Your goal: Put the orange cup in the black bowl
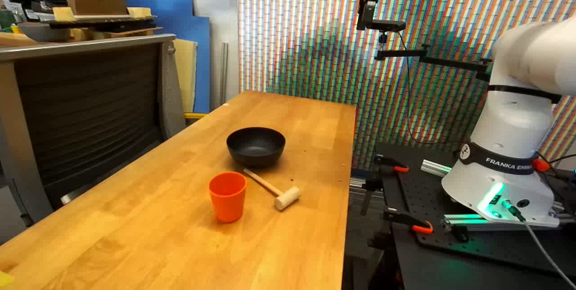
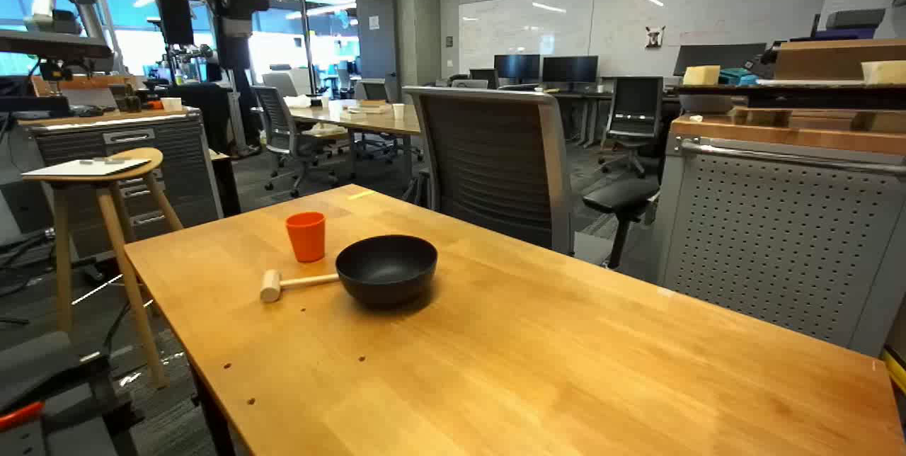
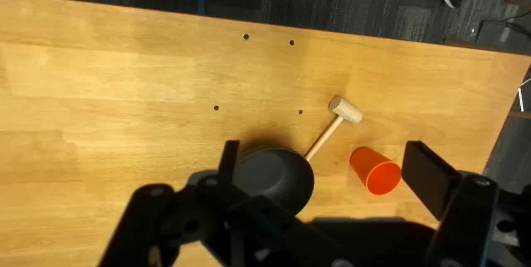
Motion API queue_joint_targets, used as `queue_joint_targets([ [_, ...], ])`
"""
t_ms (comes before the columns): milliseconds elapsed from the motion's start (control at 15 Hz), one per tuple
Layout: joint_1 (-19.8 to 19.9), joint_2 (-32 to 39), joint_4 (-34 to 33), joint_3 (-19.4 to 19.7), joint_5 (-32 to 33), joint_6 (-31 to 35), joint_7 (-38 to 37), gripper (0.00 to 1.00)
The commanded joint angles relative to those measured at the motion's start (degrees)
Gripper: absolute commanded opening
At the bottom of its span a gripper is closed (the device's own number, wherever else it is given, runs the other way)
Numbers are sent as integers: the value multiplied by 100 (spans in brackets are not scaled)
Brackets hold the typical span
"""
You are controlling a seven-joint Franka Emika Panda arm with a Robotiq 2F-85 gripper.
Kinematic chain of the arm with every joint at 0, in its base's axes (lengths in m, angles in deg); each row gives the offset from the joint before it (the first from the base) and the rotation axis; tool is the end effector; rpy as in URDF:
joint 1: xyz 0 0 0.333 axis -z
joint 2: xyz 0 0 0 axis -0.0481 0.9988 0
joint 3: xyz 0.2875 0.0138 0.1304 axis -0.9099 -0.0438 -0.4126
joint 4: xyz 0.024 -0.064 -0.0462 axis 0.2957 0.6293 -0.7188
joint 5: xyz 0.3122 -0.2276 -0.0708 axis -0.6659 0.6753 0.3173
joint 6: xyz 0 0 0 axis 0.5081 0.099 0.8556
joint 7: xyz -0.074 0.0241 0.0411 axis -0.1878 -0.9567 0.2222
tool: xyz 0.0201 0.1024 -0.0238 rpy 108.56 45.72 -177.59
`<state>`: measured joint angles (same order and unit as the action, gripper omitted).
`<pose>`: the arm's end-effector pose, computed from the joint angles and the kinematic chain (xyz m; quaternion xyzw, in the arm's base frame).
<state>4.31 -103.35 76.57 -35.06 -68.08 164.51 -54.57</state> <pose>0.3345 -0.1217 0.5127 -0.9929 -0.0518 -0.0132 0.1066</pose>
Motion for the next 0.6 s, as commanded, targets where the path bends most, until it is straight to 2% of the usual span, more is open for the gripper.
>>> queue_joint_targets([
  [0, 113, 25, -31, -87, -58, -5, 58, 100],
  [267, 132, 79, -97, -139, -11, -11, -40, 100],
  [533, -10, 968, -444, -677, 153, 159, -622, 100],
])
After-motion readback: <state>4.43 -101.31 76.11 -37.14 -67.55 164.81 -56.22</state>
